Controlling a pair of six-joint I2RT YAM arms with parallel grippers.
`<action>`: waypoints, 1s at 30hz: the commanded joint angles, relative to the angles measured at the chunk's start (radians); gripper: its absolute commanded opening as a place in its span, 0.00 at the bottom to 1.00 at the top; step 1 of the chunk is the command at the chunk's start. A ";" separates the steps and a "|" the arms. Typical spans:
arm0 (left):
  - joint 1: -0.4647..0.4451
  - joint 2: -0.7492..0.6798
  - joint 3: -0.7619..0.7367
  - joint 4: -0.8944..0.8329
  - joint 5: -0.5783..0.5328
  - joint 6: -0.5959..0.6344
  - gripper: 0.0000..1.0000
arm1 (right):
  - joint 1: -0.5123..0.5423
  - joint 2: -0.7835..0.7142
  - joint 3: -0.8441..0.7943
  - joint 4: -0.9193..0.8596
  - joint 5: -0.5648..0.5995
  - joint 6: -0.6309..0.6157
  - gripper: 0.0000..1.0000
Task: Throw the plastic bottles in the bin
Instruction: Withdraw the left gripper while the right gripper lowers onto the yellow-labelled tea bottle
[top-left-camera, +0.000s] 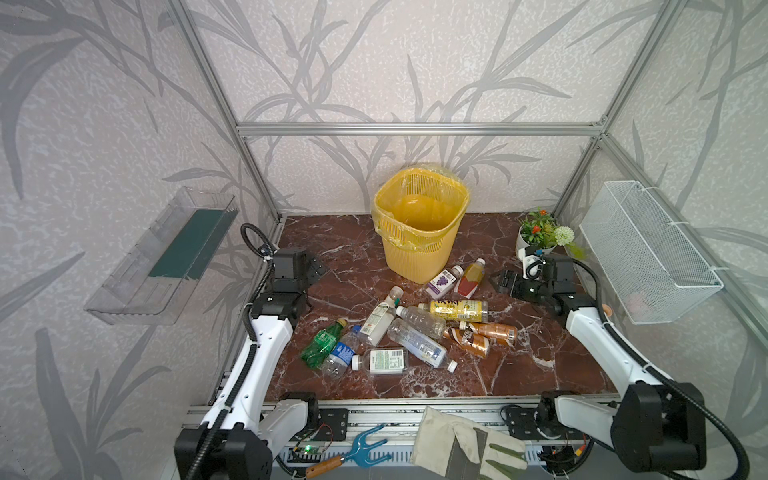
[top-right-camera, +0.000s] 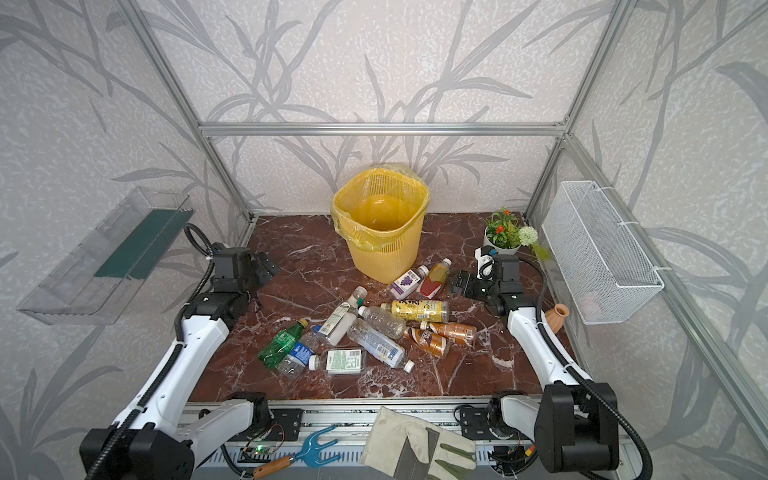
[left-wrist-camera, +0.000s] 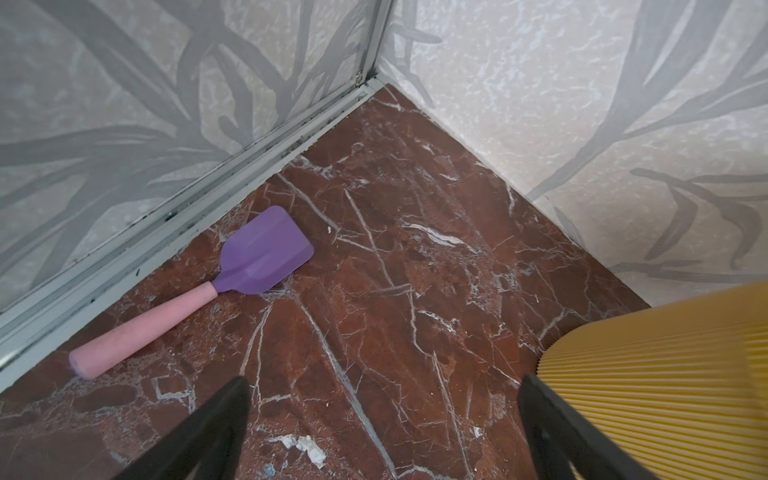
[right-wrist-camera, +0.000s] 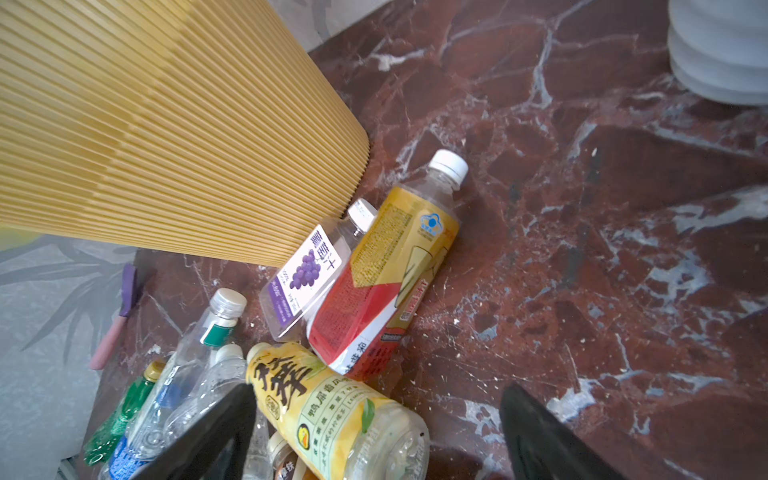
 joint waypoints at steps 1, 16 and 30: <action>0.020 -0.008 -0.030 0.015 0.014 -0.060 0.99 | 0.048 0.058 0.067 -0.049 0.090 0.039 0.90; 0.055 -0.012 -0.131 0.073 0.046 -0.029 0.99 | 0.161 0.418 0.259 -0.067 0.209 0.198 0.89; 0.063 -0.002 -0.122 0.082 0.067 0.020 0.99 | 0.187 0.609 0.339 -0.017 0.215 0.264 0.96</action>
